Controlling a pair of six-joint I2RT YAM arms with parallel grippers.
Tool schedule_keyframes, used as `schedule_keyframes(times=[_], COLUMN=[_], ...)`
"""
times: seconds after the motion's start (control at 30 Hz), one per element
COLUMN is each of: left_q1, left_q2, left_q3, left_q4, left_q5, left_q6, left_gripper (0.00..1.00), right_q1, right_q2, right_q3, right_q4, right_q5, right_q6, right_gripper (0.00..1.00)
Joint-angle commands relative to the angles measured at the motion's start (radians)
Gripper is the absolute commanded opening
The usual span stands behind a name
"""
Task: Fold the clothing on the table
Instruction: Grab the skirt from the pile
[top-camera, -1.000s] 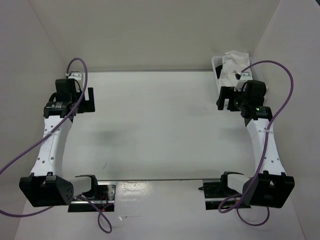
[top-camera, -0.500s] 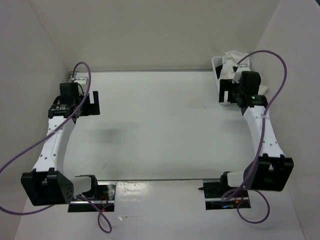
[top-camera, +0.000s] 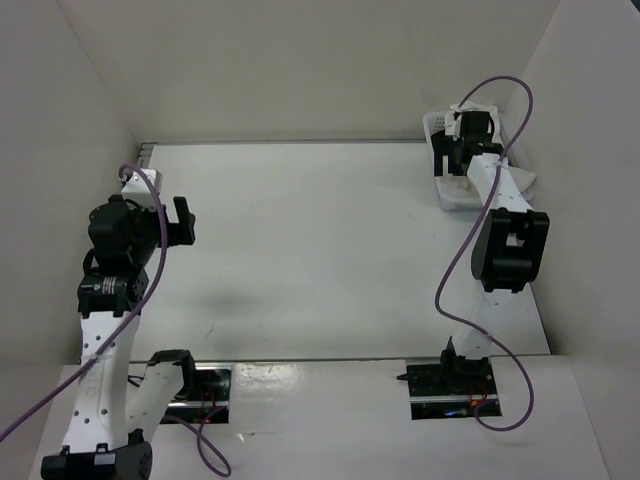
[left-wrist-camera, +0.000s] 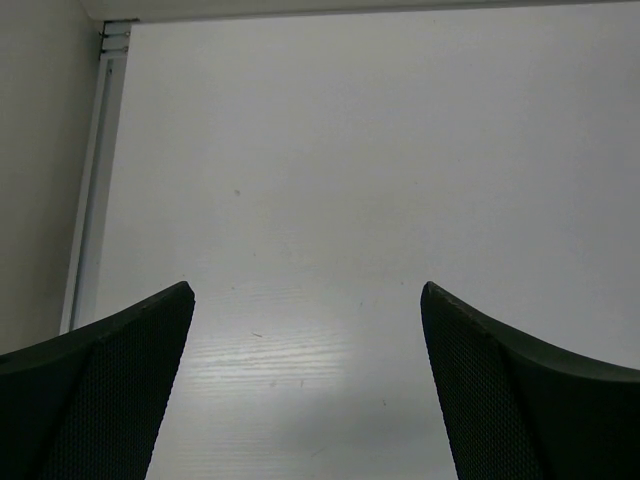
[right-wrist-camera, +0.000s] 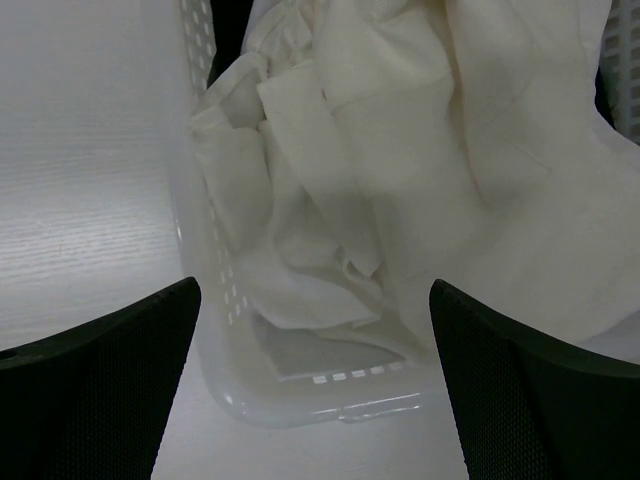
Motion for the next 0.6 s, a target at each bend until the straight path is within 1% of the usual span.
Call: schedule_keyframes(times=[0.0, 0.13, 0.27, 0.4, 0.47, 0.5, 0.53, 0.57], left_q1=[-0.002, -0.002, -0.002, -0.002, -0.002, -0.002, -0.002, -0.002], left_q2=[0.007, 0.09, 0.18, 0.213, 0.213, 0.213, 0.202, 0.202], left_q3=[-0.002, 0.034, 0.06, 0.078, 0.078, 0.078, 0.078, 0.078], left_q4=[0.08, 0.041, 0.009, -0.014, -0.014, -0.014, -0.014, -0.014], left_q5=[0.018, -0.004, -0.027, -0.027, -0.027, -0.027, -0.027, -0.027], left_q6=[0.021, 0.012, 0.012, 0.003, 0.003, 0.003, 0.003, 0.003], left_gripper=[1.0, 1.0, 1.0, 1.0, 1.0, 1.0, 1.0, 1.0], right_q1=[-0.034, -0.043, -0.066, -0.066, -0.075, -0.075, -0.085, -0.085], right_q2=[0.019, 0.076, 0.102, 0.143, 0.177, 0.187, 0.197, 0.21], right_q3=[0.078, 0.114, 0.114, 0.076, 0.075, 0.086, 0.086, 0.097], right_q4=[0.033, 0.033, 0.07, 0.107, 0.107, 0.107, 0.098, 0.098], right_q5=[0.031, 0.078, 0.115, 0.149, 0.149, 0.16, 0.16, 0.172], right_q6=[0.005, -0.004, -0.004, -0.013, -0.013, -0.022, -0.023, -0.023], right_gripper=[0.99, 0.99, 0.99, 0.99, 0.94, 0.83, 0.75, 0.64])
